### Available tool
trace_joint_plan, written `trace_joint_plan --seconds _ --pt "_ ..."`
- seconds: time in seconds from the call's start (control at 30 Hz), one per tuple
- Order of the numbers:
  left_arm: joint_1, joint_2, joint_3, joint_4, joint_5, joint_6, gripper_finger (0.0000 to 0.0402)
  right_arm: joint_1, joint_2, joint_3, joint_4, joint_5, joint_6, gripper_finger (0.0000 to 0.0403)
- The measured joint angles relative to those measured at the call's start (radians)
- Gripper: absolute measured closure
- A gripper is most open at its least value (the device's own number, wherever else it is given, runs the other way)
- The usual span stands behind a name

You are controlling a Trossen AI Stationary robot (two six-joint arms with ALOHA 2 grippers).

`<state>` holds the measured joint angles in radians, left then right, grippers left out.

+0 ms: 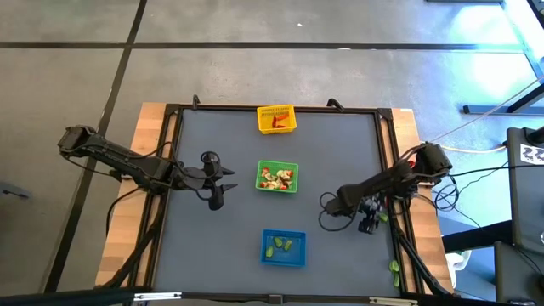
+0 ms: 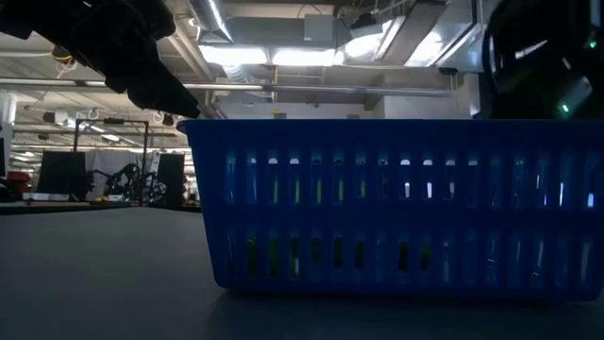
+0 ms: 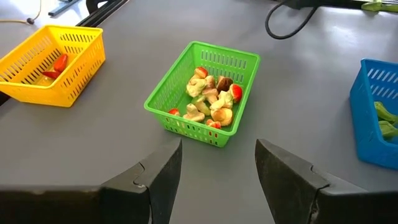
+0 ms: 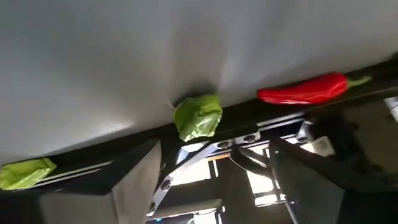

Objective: Sort produce into baskets
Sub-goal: Put the green chili pepper into the blue bin

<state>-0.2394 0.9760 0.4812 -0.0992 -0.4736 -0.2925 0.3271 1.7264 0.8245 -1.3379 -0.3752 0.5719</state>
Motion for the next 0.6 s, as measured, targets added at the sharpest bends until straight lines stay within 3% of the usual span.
trace_joint_plan --seconds 0.4,0.6 --pt "0.0 0.0 0.0 -0.002 0.0 -0.012 0.0202 0.001 0.0 -0.109 0.159 -0.063 0.011 0.0201" --pt "0.0 0.0 0.0 -0.002 0.0 -0.011 0.0202 0.001 0.0 -0.126 0.158 -0.063 0.006 0.0288"
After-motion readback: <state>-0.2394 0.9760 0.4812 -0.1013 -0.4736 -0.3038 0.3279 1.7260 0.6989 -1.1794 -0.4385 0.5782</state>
